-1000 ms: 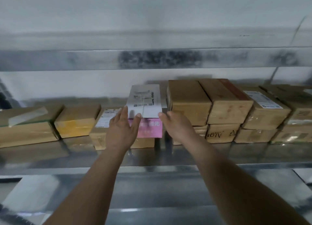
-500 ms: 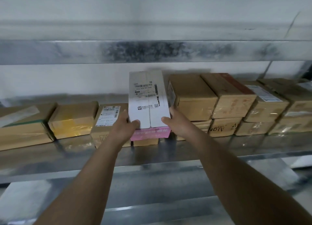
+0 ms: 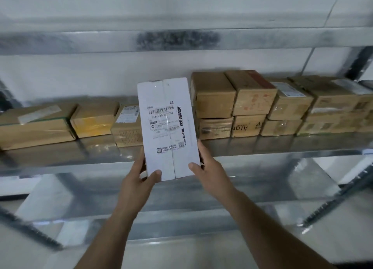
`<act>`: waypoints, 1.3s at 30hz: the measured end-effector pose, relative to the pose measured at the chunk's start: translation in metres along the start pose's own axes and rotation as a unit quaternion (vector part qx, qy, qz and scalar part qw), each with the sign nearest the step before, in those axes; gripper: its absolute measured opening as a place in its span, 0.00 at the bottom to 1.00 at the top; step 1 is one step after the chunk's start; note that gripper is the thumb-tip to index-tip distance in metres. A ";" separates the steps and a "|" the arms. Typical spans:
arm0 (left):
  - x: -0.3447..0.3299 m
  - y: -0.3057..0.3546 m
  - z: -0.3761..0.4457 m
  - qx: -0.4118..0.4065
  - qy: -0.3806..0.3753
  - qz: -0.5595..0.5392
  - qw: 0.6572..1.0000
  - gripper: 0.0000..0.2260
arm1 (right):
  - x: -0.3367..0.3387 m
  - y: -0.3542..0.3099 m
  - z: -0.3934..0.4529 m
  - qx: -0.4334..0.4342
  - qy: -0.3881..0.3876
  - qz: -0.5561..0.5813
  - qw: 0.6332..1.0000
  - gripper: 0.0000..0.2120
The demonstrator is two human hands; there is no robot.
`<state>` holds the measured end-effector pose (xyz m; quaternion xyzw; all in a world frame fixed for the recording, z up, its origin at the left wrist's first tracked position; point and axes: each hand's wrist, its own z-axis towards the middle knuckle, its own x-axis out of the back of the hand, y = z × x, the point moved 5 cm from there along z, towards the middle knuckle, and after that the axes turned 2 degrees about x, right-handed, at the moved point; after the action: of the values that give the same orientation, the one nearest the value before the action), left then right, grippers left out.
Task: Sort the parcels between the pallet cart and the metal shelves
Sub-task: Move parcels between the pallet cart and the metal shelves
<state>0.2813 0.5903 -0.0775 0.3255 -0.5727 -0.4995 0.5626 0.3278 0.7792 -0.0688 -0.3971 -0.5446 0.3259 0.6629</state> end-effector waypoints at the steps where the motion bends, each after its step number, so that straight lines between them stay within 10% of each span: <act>1: -0.006 0.002 -0.010 -0.002 -0.005 -0.006 1.000 0.30 | 0.006 0.003 -0.012 0.004 0.010 -0.007 1.000 0.31; 22: -0.253 0.107 -0.123 -0.136 -0.234 -0.061 0.961 0.33 | 0.223 0.084 -0.227 -0.024 0.268 -0.055 0.962 0.28; 39: -0.518 0.212 -0.197 -0.199 -0.477 -0.096 0.850 0.31 | 0.399 0.159 -0.394 -0.178 0.518 -0.104 0.830 0.31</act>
<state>0.5923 1.0951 -0.0702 -0.0185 -0.6248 -0.7483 0.2219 0.7915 1.1321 -0.0599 -0.5595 -0.2081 -0.1014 0.7958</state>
